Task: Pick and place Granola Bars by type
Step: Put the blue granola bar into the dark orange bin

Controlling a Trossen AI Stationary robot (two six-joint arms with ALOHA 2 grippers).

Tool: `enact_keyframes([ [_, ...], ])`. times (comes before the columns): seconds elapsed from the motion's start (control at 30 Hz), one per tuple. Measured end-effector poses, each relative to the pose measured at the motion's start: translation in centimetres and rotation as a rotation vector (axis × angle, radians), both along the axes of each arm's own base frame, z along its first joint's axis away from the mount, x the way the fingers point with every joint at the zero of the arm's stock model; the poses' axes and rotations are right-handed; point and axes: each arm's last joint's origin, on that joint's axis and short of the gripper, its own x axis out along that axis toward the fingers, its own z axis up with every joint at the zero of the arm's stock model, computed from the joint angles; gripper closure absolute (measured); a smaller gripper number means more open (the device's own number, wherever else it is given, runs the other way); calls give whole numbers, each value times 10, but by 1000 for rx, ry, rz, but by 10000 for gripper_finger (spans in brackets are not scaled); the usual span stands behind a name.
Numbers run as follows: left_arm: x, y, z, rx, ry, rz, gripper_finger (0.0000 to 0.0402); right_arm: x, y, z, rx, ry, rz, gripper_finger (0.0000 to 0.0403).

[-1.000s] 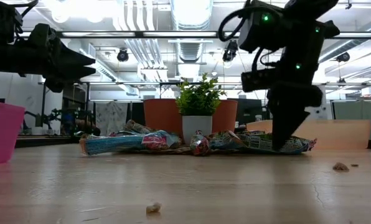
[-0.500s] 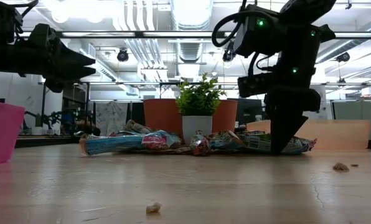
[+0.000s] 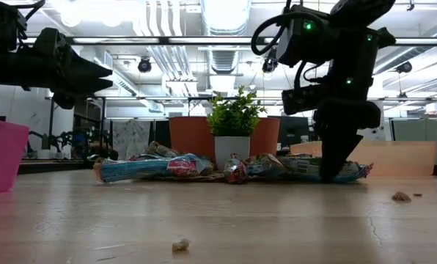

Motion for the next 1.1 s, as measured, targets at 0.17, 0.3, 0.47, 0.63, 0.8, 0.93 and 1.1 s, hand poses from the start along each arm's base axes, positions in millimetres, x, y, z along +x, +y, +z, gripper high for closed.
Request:
enact_keyframes([
  [0.17,0,0,0,0,0,0,228,-3,-1,12,0,28,-41,389],
  [0.3,0,0,0,0,0,0,228,-2,0,25,6,16,-62,390],
  [0.47,0,0,0,0,0,1,228,1,0,47,30,-56,-110,390],
  [0.63,0,0,0,0,0,0,228,0,0,71,59,-149,-167,390],
  [0.8,0,0,0,0,0,0,228,-4,-1,91,85,-225,-224,390],
  [0.93,0,0,0,0,0,0,228,-12,5,100,115,-258,-264,390],
  [1.1,0,0,0,0,0,0,228,-25,18,114,156,-300,-316,391],
])
